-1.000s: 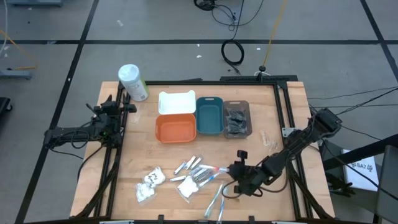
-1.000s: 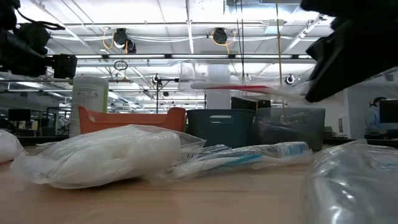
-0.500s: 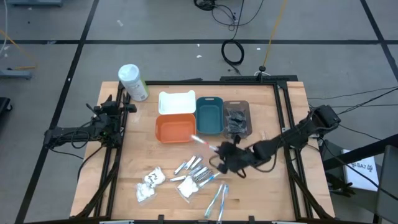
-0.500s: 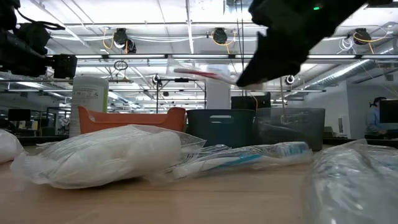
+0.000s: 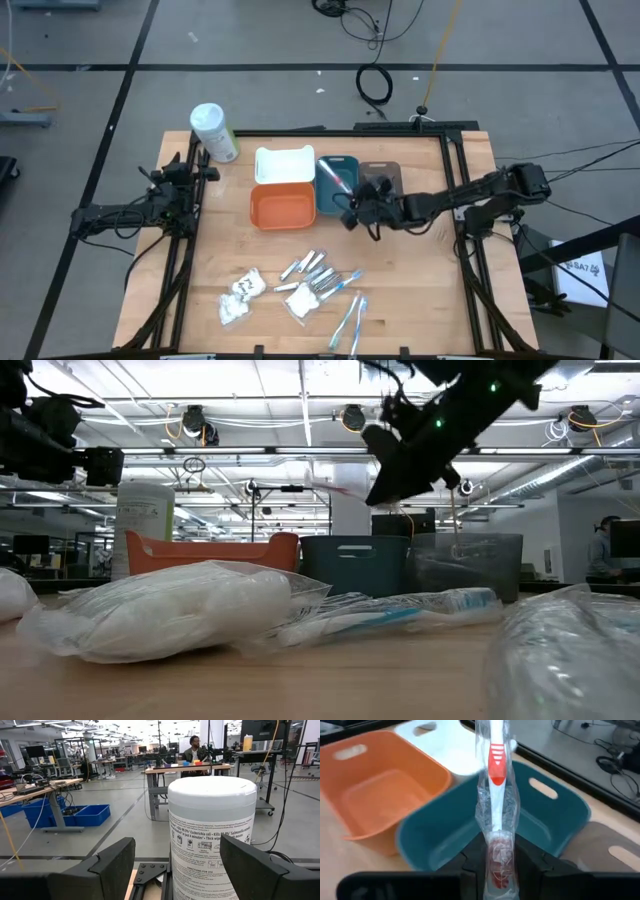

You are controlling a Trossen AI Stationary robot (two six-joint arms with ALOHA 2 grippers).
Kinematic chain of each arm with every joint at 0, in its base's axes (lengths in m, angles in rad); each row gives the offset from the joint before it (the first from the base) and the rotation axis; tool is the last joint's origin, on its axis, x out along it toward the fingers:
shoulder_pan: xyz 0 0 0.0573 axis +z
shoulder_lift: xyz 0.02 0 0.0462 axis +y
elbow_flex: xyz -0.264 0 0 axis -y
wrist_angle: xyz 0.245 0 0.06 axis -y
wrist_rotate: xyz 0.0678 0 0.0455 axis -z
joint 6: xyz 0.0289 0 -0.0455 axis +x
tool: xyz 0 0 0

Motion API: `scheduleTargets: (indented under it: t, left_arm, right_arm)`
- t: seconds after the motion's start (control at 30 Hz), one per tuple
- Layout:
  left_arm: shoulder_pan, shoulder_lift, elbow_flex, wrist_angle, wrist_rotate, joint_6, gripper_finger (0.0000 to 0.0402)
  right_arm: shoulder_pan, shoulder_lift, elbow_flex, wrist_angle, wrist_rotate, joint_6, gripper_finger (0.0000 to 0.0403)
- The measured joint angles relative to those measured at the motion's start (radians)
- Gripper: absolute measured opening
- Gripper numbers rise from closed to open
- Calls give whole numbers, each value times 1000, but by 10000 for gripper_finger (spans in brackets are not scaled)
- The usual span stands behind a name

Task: Pick & Place Travel size toiletries
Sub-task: Put the red toothbrush into the dark green bin

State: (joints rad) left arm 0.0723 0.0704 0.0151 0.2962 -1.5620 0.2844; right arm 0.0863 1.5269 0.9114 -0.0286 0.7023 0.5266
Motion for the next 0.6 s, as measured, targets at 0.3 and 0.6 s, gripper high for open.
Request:
scheduleTargets:
  t: [0.3,0.6]
  left_arm:
    - [0,0,0,0,0,0,285]
    - [0,0,0,0,0,0,285]
  right_arm:
    - [-48,1,-163,303,-27,-57,76]
    - [-48,1,-188,412,-48,-98,103]
